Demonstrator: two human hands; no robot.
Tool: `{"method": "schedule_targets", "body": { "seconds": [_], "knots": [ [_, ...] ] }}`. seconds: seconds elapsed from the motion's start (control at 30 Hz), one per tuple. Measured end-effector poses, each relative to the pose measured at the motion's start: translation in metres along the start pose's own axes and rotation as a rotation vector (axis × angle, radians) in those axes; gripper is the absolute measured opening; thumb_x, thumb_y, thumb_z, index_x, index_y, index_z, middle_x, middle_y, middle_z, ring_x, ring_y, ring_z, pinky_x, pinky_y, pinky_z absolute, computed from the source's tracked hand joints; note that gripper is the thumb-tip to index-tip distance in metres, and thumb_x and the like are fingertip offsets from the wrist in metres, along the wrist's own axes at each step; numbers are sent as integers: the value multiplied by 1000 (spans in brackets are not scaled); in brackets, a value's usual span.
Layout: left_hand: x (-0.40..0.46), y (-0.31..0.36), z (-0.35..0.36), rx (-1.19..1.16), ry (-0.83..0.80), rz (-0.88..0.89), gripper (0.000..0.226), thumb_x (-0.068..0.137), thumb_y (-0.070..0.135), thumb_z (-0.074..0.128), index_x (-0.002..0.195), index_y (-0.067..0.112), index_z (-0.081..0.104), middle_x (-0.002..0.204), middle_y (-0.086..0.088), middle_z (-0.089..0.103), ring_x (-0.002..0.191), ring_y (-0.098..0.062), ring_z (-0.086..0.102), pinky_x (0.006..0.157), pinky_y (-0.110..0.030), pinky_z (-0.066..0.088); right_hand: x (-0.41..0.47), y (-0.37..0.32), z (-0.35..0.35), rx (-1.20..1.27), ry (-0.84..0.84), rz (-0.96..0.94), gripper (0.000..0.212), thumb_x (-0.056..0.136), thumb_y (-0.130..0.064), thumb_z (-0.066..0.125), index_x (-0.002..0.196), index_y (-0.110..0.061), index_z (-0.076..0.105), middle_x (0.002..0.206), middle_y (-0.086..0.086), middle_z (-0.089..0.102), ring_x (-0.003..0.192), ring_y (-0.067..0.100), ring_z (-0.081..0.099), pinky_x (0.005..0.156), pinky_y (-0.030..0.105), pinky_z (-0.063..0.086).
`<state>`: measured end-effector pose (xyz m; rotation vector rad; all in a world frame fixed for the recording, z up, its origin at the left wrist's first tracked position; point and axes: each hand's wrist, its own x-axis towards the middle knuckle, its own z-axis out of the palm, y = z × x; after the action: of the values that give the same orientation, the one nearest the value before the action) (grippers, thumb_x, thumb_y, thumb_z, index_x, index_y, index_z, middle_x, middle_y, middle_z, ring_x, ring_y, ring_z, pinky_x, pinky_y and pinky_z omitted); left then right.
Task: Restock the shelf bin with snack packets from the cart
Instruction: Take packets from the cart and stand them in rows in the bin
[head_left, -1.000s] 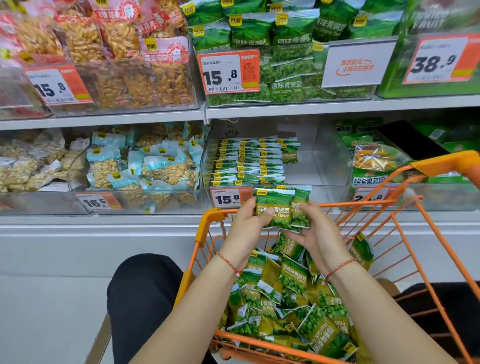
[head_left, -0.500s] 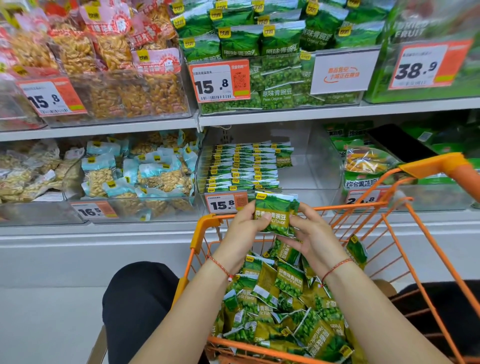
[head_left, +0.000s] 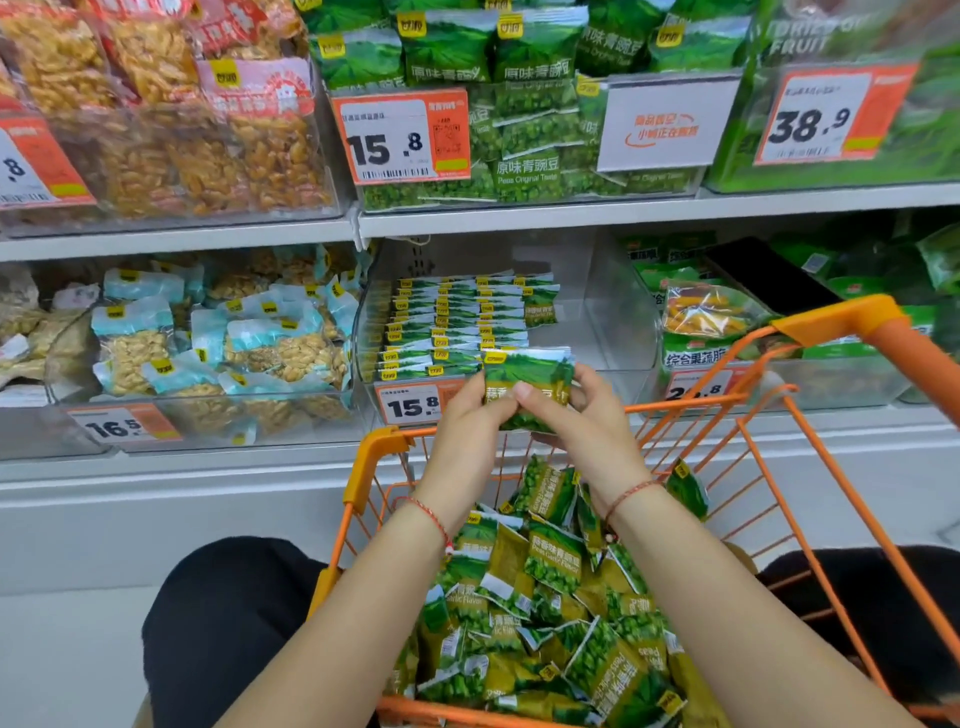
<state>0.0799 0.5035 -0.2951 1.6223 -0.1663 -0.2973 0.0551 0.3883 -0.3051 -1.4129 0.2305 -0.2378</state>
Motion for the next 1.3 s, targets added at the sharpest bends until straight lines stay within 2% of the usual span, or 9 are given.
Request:
{"method": "schedule_targets", "body": {
  "seconds": [0.1,0.2,0.33,0.47,0.6,0.67,0.87,1.1,1.3],
  "knots": [
    [26,6,-3,40,-33,-11,57,99,19,46,150,9,21,155,-2,25,141,-17,27,111,-29,23,28,-9,-1,-50,-21,42,29,81,-16,73,105,-15,58,100,1,71,91,13,68,78,20,53],
    [52,11,-6,206,-56,10,49,99,24,46,143,4,37,146,-12,41,134,-26,37,105,-35,33,58,-14,-5,-108,-59,123,30,77,-21,77,103,-15,62,103,3,71,91,11,67,83,25,54],
    [74,5,-25,584,-132,126,46,100,33,44,142,15,40,145,-1,42,134,-20,37,105,-29,31,99,-23,-15,-263,21,130,109,52,-54,86,140,-7,41,140,9,50,123,21,53,102,42,45],
    [89,-14,-57,981,-68,257,44,100,34,43,140,19,43,152,-3,31,140,-22,28,111,-30,23,136,-31,-33,-430,246,79,99,75,-40,77,148,-3,22,150,12,33,135,27,37,108,37,33],
    [91,-32,-70,1040,-19,307,67,87,57,22,127,16,58,140,-6,49,128,-27,46,104,-41,34,181,-5,-50,-434,214,282,137,26,-61,87,140,-3,37,139,11,49,124,27,50,98,46,46],
    [91,-40,-72,1060,-21,366,63,88,53,23,121,16,62,133,-4,56,119,-26,53,99,-43,39,209,18,-64,-380,230,388,105,40,-47,92,125,0,52,128,9,57,114,25,57,84,41,53],
    [93,-47,-74,1101,-26,402,47,90,44,32,112,20,67,120,2,63,107,-20,61,91,-38,44,249,40,-61,-319,179,425,58,75,-24,78,120,4,55,120,10,62,100,26,63,93,44,50],
    [97,-50,-71,1201,-26,374,43,90,43,35,106,23,69,117,4,65,100,-17,63,88,-32,39,247,46,-43,-461,151,344,52,82,0,69,130,5,49,126,7,55,113,17,53,95,28,40],
    [96,-50,-70,1233,-23,393,42,90,43,35,105,24,69,116,4,65,98,-17,64,85,-31,32,259,53,-48,-608,174,370,71,79,-2,73,140,0,37,138,13,48,128,31,46,108,40,38]
  ]
}}
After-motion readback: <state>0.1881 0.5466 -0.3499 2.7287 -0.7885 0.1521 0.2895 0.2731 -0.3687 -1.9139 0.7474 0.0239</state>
